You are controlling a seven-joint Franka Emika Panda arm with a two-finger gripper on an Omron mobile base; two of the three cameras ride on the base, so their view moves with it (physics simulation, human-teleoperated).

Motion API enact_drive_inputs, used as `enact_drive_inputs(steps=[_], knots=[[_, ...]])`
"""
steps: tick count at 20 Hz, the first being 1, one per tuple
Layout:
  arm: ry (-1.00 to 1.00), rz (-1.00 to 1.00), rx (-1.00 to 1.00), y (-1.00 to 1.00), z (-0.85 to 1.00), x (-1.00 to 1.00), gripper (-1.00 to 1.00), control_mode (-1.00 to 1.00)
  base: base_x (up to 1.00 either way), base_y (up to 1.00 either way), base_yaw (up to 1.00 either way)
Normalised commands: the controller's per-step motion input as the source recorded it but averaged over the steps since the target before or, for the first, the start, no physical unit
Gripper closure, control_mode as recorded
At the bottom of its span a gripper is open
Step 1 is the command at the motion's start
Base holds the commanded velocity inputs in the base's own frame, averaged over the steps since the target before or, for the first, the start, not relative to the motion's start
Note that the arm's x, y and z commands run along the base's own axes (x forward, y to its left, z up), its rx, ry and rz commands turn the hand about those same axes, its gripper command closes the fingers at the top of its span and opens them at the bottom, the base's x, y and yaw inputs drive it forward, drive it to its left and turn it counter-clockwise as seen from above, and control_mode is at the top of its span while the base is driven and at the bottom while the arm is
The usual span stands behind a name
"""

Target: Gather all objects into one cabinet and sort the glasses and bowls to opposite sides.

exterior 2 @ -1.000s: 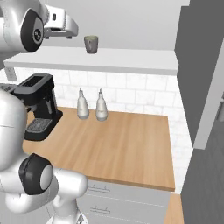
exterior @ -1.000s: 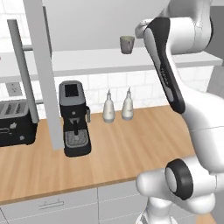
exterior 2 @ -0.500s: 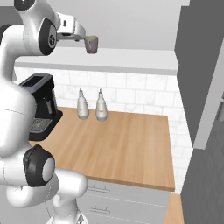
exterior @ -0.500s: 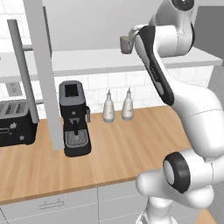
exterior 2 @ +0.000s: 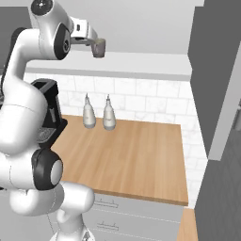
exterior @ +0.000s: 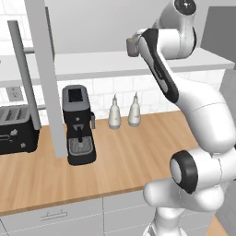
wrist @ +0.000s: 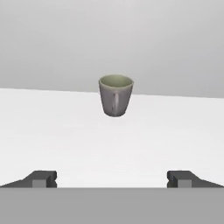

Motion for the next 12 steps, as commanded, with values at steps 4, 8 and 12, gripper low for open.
enact_drive_inputs(steps=[4,8,12], knots=[[-0.01,0.01,0.0,-0.01,-0.19,0.46,-1.0,-1.0,0.0,0.0,0.0],[0.0,0.0,0.0,0.0,-0.01,0.71,-1.0,-1.0,0.0,0.0,0.0],[0.0,0.0,0.0,0.0,0.0,0.64,-1.0,-1.0,0.0,0.0,0.0]])
